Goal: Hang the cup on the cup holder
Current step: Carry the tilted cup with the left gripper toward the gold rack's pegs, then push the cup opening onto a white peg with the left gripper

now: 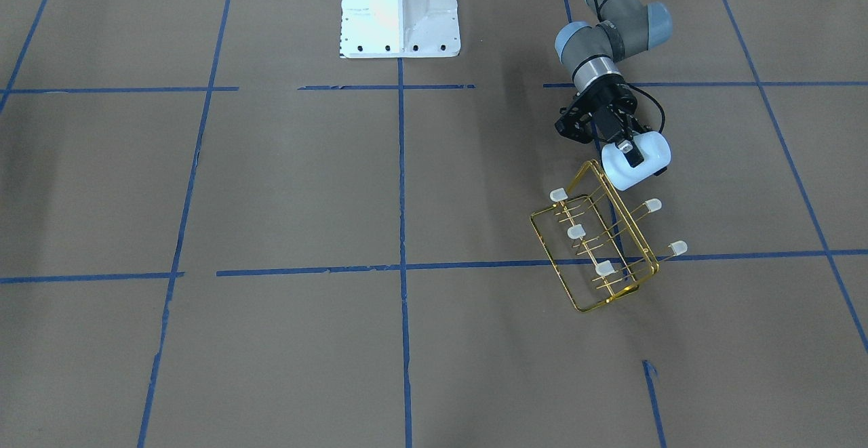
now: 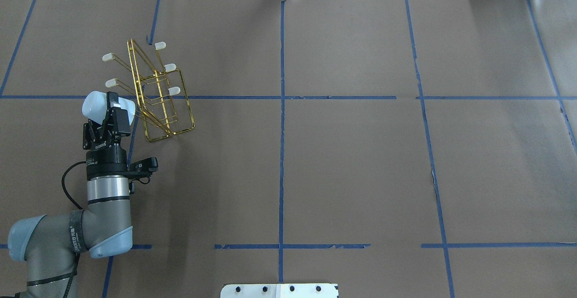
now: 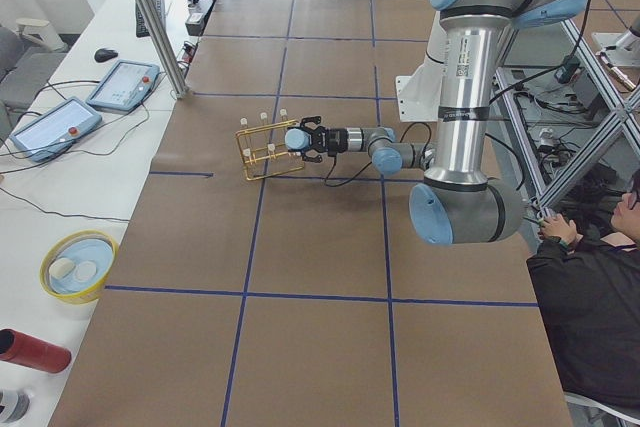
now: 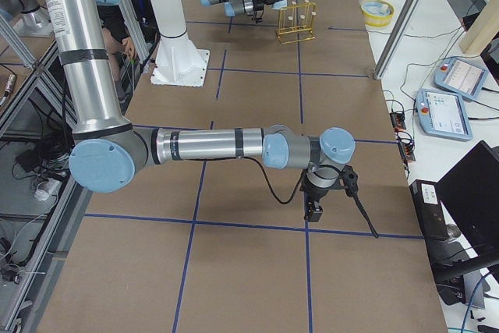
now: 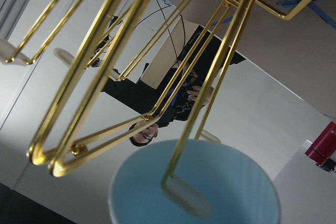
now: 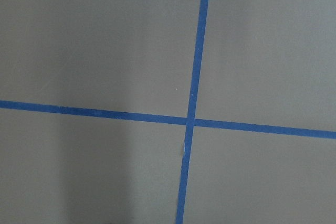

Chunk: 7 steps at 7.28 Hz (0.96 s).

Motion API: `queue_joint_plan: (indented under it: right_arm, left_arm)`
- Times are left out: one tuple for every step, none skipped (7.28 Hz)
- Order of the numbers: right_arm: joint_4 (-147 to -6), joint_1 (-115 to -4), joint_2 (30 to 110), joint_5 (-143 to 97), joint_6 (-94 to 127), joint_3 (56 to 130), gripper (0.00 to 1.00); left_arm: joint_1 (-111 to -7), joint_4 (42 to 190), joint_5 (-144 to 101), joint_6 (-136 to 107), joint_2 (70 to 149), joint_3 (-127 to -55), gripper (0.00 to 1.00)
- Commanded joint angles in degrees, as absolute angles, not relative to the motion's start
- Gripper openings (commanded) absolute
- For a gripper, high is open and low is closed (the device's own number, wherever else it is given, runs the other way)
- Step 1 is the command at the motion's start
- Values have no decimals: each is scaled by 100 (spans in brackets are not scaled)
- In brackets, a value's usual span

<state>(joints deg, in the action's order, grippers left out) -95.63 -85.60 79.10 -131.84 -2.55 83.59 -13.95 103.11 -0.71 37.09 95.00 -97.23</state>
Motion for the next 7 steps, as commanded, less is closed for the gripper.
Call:
queue_joint_plan:
  right_arm:
    - [-9562, -8561, 7910, -13184, -255, 8358, 100]
    - [-9562, -8561, 7910, -13184, -246, 8358, 100]
    - [-9562, -8561, 7910, -13184, -255, 8358, 100]
    - [-9562, -8561, 7910, -13184, -255, 8358, 100]
    - [-9562, -8552, 7910, -13184, -255, 8358, 100]
    - [-9562, -8560, 7910, -13184, -255, 8358, 100]
    - [-9562, -8561, 7910, -13184, -255, 8358, 100]
  left_arm:
    - [-1336, 10257, -70, 3700, 9571, -9633, 16]
    - [-1336, 10248, -70, 3700, 9589, -9624, 17]
    - [-1336, 10248, -70, 3700, 9598, -9615, 17]
    - [-1336, 10222, -70, 3718, 9598, -9615, 88]
    - [-1327, 10187, -79, 3709, 9598, -9615, 100]
    - [-1327, 10187, -79, 3709, 9598, -9598, 100]
    - [-1336, 10187, -79, 3709, 9598, -9598, 100]
